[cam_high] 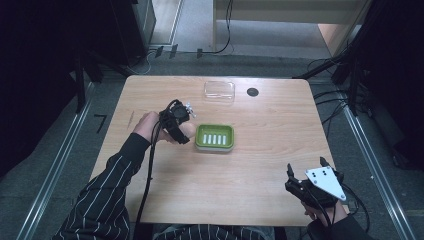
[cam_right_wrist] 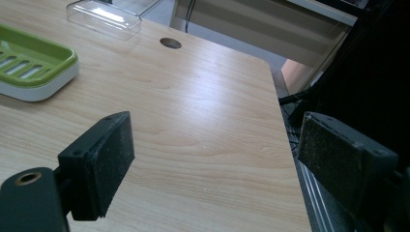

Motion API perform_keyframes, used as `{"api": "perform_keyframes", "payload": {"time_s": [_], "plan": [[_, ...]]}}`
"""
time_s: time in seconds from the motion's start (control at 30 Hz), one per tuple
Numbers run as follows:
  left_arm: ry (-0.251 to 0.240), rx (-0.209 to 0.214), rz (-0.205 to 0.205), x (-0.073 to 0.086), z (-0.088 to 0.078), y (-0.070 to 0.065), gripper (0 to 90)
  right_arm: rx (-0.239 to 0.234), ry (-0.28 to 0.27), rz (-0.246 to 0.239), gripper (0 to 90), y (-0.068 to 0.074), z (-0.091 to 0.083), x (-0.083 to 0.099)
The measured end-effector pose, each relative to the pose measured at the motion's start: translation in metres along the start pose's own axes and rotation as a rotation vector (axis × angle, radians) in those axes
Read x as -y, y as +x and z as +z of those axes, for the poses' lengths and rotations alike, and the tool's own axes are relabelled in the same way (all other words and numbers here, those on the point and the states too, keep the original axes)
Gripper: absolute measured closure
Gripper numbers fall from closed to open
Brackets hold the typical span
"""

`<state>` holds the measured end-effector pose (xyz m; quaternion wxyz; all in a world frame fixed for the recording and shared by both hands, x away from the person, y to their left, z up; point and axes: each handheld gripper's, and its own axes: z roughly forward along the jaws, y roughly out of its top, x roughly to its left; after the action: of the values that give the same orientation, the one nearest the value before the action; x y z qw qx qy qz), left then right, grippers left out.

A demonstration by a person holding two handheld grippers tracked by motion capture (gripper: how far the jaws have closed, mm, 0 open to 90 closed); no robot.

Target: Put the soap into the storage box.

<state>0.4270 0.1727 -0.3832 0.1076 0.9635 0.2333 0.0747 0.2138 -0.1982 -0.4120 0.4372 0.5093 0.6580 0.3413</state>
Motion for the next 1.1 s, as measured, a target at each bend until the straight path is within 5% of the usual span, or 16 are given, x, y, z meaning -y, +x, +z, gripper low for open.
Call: {"api": "perform_keyframes", "payload": {"time_s": [0.57,1.1], "plan": [[-0.028,0.003,0.052,-0.013,-0.003,-0.004,33.5,-0.005,0.002,-0.003,13.6,0.001,0.001,0.0],[-0.047,0.003,0.146,-0.035,0.001,-0.012,33.5,0.01,0.008,0.0,13.6,-0.002,-0.003,0.002]]}}
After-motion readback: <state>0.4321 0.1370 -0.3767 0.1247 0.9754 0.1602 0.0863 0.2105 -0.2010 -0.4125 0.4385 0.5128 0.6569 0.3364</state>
